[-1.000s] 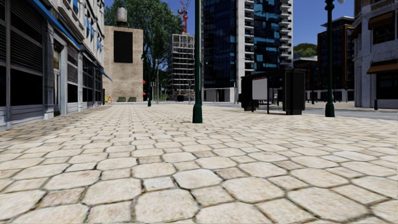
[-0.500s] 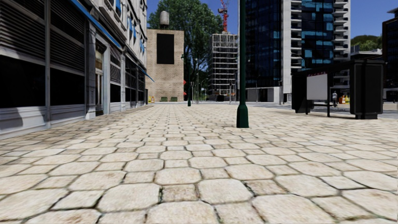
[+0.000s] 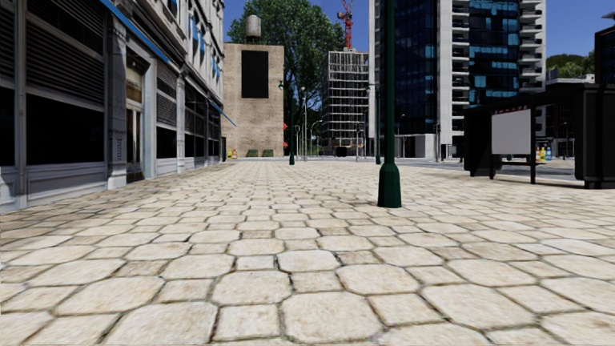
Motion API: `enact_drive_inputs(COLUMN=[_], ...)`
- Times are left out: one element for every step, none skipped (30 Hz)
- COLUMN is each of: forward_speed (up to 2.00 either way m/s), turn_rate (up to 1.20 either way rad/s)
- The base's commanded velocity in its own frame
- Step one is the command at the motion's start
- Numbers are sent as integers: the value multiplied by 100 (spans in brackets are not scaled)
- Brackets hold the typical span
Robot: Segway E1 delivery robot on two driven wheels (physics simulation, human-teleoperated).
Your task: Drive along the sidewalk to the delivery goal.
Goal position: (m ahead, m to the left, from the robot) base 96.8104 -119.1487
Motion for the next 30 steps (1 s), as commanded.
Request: enact_drive_inputs(forward_speed=[200, 200, 200, 200, 200, 200, 200, 200, 200, 200, 200, 200, 200, 200, 200, 200, 200, 200, 200, 200, 200, 200, 200, 200, 200, 200, 200, 200, 200, 200], turn_rate=[0, 0, 0, 0, 0, 0, 0, 0, 0, 0, 0, 0, 0, 0, 0, 0, 0, 0, 0, 0, 0, 0, 0, 0, 0, 0, 0, 0, 0, 0])
